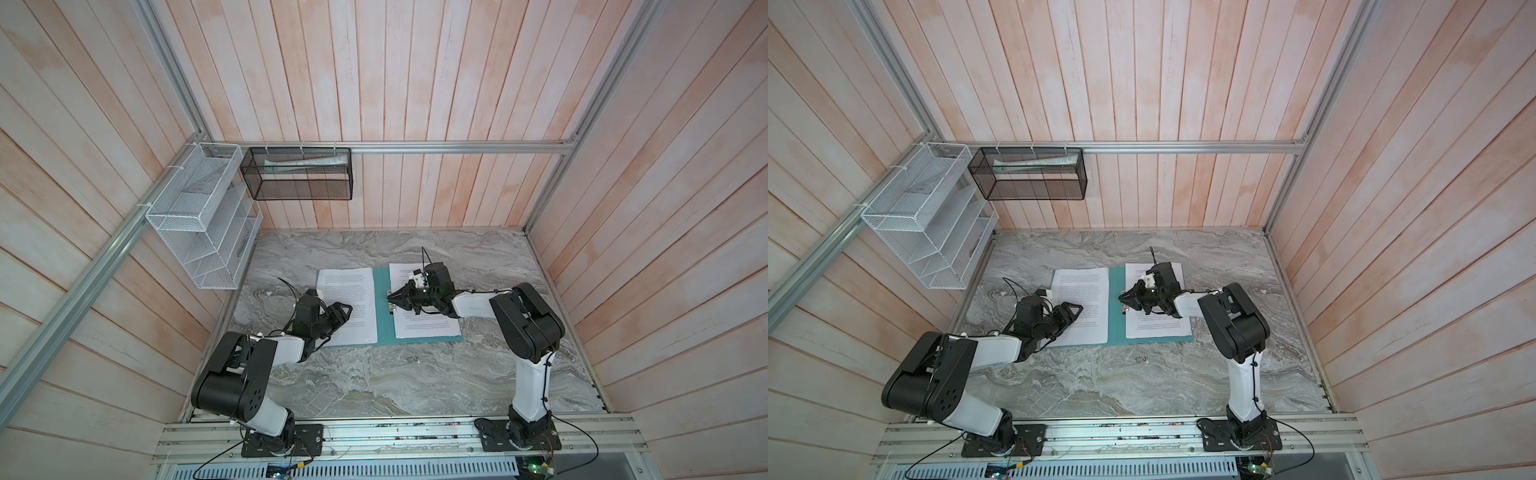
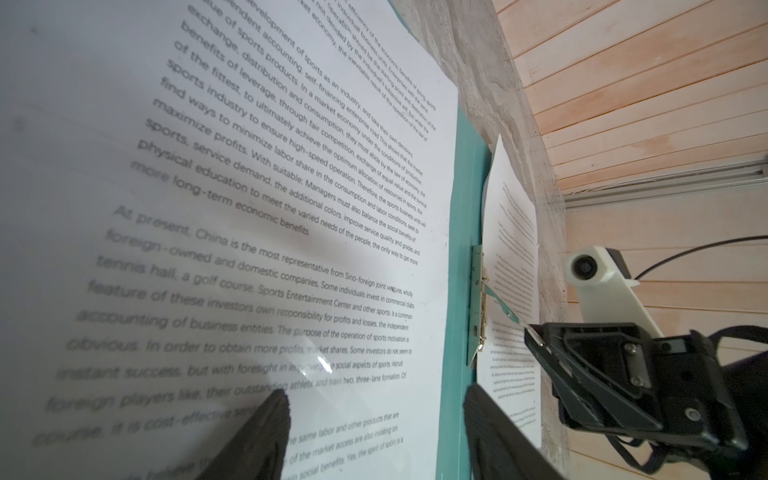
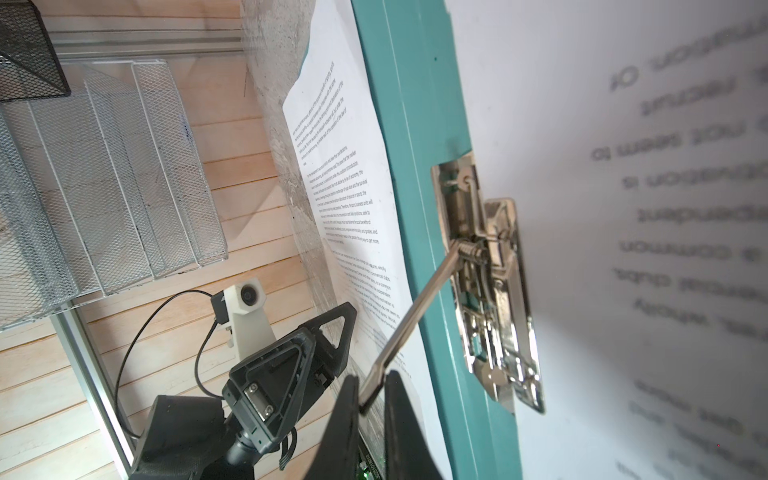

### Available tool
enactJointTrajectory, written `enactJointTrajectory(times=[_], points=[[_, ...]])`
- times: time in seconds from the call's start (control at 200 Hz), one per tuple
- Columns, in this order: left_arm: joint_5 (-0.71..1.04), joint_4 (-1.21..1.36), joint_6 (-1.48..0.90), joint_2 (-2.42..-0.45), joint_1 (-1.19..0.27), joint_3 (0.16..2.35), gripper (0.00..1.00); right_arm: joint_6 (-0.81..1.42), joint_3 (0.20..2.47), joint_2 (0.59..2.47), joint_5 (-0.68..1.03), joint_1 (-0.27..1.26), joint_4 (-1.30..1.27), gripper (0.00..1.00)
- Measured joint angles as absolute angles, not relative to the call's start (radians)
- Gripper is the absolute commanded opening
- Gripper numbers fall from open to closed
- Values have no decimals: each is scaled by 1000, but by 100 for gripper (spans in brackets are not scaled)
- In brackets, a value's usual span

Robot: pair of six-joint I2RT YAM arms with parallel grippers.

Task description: Put the files into the folder

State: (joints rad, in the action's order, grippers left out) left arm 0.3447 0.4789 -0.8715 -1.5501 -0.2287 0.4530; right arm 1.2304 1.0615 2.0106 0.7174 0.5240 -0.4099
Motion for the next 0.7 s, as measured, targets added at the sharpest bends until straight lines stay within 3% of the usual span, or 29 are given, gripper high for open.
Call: enactJointTrajectory(times=[0.31,0.435,0.695], points=[[345,488,-872,-1551,-229,448,68,1231,1061,2012,717,529,-410,11],[344,488,-872,-1552,-229,445,68,1233,1060,2012,717,530,-403,2],[351,526,-873,-1586,-229,445,65,1235,1055,2012,715,529,-396,0]])
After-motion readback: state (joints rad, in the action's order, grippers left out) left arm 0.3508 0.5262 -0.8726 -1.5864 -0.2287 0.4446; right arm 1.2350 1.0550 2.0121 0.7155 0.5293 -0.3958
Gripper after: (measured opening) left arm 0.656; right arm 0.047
